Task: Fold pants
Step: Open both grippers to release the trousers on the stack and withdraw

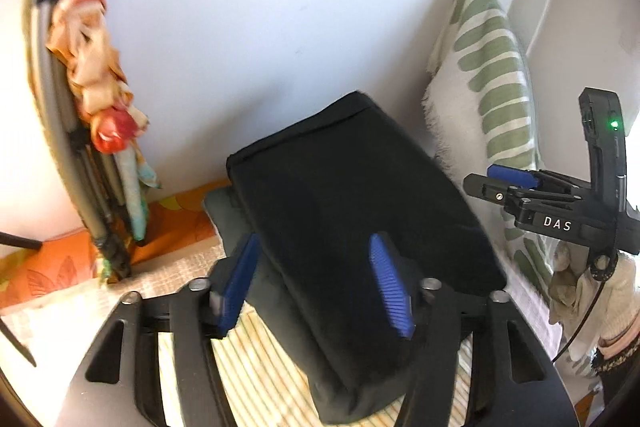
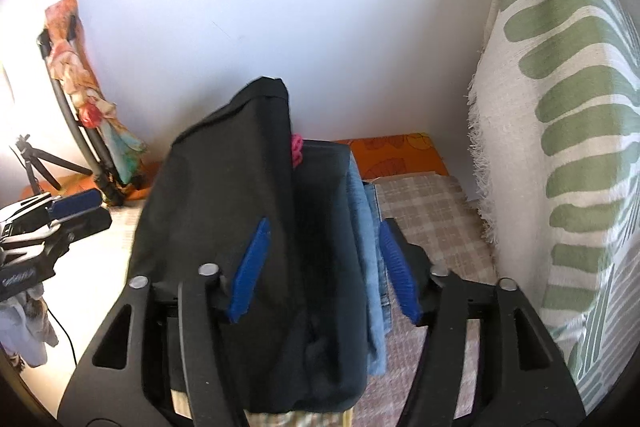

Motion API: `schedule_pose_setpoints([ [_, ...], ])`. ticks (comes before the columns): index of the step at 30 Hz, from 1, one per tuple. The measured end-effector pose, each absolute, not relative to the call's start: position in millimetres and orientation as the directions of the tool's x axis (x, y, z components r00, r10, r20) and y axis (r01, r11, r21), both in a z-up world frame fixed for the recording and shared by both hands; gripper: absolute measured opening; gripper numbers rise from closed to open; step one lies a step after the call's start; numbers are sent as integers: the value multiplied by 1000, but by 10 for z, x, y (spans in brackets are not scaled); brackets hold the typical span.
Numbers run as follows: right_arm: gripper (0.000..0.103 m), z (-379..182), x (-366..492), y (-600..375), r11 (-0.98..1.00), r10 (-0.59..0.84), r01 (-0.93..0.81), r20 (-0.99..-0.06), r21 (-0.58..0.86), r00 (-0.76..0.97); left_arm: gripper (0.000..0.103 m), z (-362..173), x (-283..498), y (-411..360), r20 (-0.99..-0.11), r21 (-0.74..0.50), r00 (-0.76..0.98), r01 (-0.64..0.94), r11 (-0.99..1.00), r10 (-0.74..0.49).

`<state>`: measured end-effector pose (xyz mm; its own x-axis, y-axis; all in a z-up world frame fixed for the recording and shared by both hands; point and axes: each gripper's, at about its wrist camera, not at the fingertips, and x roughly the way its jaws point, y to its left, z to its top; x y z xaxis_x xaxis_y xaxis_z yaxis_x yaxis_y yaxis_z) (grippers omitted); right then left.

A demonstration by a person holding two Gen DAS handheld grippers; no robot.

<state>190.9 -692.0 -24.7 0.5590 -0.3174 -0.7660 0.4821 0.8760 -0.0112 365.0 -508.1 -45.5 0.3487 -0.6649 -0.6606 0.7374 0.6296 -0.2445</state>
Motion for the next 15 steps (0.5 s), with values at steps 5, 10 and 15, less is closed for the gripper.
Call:
schedule_pose_setpoints([
  [5,67,-93,1768,-6671,873,-324,488,-747,0,581,64,-269,3415,-4911,-649,-209,367,756,620,-667],
  [10,81,86,1586,-6392,866,-353,501,-715,-6,603,71,-164,3200,-4745,-645,-206,364,763,612,-671],
  [15,94,226,1435,-6066,865,-381,500,-688,-30,618,78,-91,2984,-4494,-636,-186,389,761,622,-666],
])
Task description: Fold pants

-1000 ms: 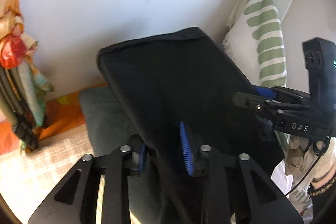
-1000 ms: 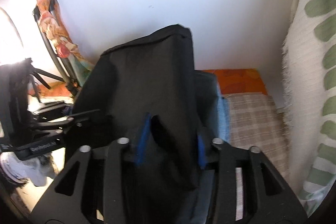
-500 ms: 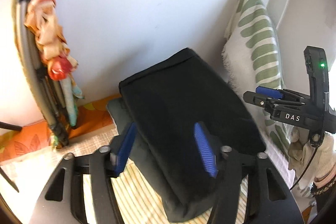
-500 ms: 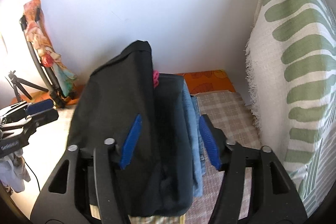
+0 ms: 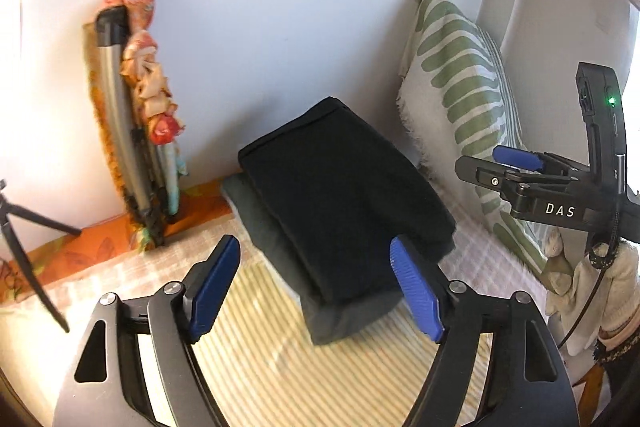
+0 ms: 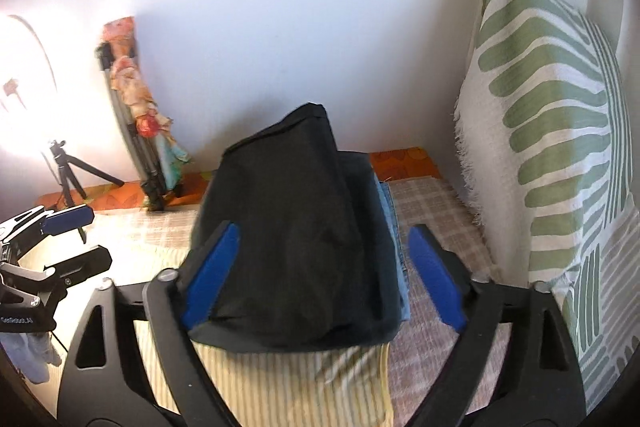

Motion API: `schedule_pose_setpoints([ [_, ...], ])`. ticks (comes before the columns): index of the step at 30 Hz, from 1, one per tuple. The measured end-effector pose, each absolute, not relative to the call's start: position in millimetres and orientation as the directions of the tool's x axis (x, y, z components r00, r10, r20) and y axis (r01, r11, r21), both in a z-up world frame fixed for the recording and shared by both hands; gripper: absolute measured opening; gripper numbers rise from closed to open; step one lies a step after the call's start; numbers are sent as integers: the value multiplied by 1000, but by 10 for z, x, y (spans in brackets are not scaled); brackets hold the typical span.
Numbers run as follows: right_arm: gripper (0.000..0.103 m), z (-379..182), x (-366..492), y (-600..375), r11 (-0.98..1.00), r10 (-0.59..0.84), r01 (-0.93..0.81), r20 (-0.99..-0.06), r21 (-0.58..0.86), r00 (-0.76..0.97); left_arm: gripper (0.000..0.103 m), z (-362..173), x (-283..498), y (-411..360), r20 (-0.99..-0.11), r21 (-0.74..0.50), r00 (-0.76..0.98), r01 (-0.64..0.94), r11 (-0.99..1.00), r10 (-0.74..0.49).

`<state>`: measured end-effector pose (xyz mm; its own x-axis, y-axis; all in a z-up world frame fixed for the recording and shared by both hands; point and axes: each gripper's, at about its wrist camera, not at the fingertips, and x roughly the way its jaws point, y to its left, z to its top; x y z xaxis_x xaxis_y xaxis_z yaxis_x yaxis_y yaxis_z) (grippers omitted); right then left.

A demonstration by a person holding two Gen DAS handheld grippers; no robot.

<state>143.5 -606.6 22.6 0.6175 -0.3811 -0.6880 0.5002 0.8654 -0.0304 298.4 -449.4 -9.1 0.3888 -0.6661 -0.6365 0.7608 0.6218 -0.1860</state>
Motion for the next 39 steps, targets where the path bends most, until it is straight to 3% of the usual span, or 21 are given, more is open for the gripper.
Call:
schedule_pose_setpoints([
  [18,97,326,794,-5157,874,-360,486,-646,20,673,82,-86,2168,-3683,-612,-175,450,725,666,-651],
  [25,102,206,587,-4902,848,-412,530,-624,4,664,82,-151,1924,-3469,-586,-152,481,725,671,-652],
  [39,102,-103,364,-4650,806,-456,591,-598,36,659,82,-285,1720,-3237,-597,-107,518,705,701,-613],
])
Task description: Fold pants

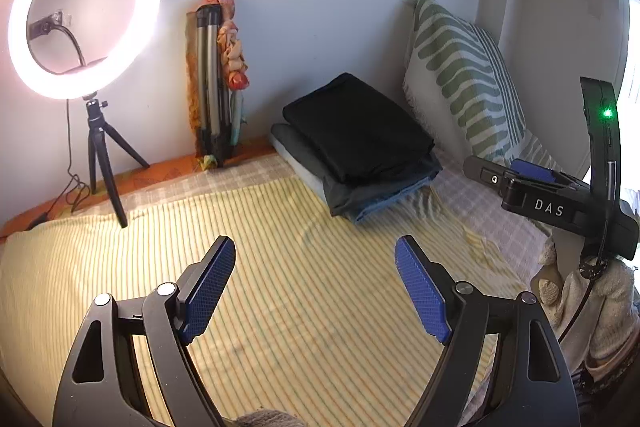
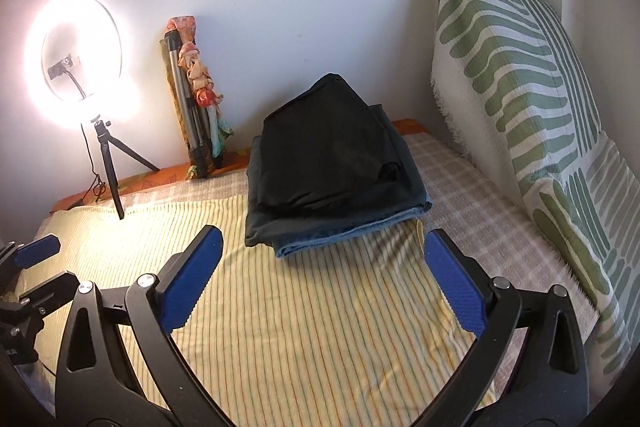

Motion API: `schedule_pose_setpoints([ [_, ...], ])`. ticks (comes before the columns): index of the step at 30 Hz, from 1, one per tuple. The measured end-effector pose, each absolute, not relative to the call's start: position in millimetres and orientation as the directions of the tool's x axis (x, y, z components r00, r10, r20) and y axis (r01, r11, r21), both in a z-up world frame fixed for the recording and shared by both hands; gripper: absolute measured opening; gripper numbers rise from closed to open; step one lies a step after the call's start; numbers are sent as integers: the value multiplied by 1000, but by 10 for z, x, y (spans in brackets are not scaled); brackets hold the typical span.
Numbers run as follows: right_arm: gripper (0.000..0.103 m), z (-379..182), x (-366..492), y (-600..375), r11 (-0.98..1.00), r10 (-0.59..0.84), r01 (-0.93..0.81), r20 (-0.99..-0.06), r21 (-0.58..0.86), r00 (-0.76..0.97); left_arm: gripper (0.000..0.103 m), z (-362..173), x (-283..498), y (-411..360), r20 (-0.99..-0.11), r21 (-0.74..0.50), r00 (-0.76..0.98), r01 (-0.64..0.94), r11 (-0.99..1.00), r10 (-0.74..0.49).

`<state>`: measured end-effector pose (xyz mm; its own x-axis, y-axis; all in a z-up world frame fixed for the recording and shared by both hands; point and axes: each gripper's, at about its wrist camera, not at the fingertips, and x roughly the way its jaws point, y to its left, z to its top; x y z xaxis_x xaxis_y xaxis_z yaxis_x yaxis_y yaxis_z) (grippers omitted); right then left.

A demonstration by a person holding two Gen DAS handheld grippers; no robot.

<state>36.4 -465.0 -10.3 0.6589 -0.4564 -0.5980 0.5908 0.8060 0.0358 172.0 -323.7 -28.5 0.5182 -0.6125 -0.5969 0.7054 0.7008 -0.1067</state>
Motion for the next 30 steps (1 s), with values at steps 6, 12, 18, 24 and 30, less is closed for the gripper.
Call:
schedule_pose_setpoints([
  [6,102,-165,366,-4570,808,-467,589,-586,21,662,87,-350,1669,-3222,-586,-74,544,703,708,-601],
  [12,102,-162,345,-4561,807,-468,589,-570,36,676,87,-361,1691,-3220,-586,-68,556,691,720,-589],
  [18,102,-194,363,-4530,808,-475,588,-566,22,674,87,-390,1720,-3175,-587,-81,557,682,727,-587],
  [24,102,-223,391,-4508,811,-475,585,-569,12,671,87,-416,1746,-3147,-595,-97,546,679,728,-589],
  [30,102,-230,401,-4514,814,-471,581,-569,15,674,87,-419,1735,-3136,-596,-90,547,682,726,-588],
])
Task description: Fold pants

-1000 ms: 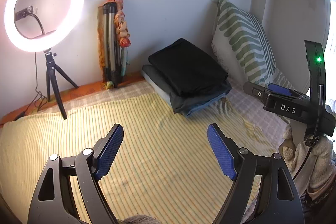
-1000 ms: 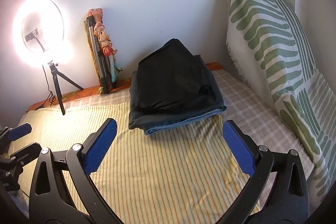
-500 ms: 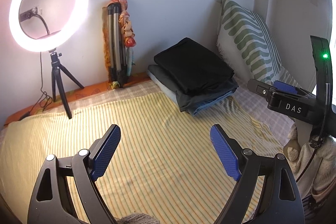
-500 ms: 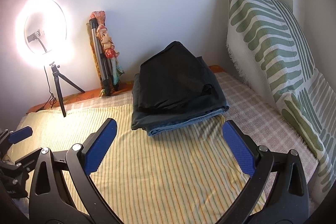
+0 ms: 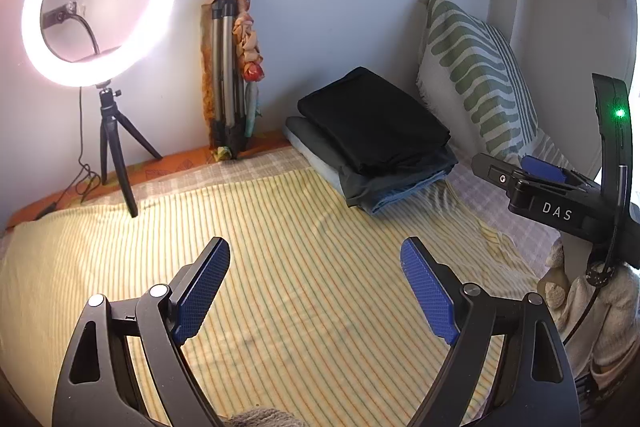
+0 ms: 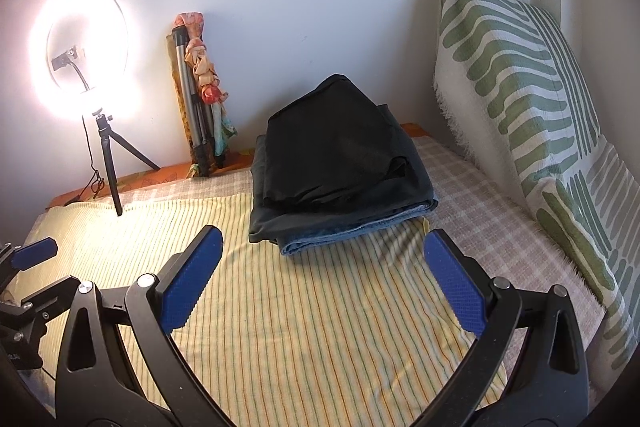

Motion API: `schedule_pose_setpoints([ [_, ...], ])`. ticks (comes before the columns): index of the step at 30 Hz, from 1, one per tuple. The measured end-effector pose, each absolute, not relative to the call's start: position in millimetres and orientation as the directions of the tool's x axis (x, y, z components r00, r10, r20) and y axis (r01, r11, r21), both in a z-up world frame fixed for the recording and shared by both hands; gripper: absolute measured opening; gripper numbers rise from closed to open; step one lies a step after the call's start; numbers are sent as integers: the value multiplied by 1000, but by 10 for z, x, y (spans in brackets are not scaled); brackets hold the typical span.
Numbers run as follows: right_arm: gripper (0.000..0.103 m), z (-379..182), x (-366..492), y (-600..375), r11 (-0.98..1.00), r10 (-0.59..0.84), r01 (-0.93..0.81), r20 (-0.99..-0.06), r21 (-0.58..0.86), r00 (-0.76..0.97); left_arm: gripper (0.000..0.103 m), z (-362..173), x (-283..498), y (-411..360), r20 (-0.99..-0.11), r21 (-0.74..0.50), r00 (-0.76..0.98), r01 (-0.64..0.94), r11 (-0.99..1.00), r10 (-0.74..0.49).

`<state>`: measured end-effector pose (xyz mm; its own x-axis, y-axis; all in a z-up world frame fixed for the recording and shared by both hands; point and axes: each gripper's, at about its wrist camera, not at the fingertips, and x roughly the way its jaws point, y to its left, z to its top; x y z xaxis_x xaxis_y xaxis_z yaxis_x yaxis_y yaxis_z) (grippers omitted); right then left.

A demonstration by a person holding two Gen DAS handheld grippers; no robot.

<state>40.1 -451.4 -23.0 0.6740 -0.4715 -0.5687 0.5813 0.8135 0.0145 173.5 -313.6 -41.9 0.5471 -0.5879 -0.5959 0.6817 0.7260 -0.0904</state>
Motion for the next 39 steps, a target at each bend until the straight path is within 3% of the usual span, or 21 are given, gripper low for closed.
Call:
schedule_pose_setpoints([
  [39,102,-272,454,-4501,830,-441,557,-580,27,685,87,-361,1706,-3099,-587,-115,529,695,710,-613],
])
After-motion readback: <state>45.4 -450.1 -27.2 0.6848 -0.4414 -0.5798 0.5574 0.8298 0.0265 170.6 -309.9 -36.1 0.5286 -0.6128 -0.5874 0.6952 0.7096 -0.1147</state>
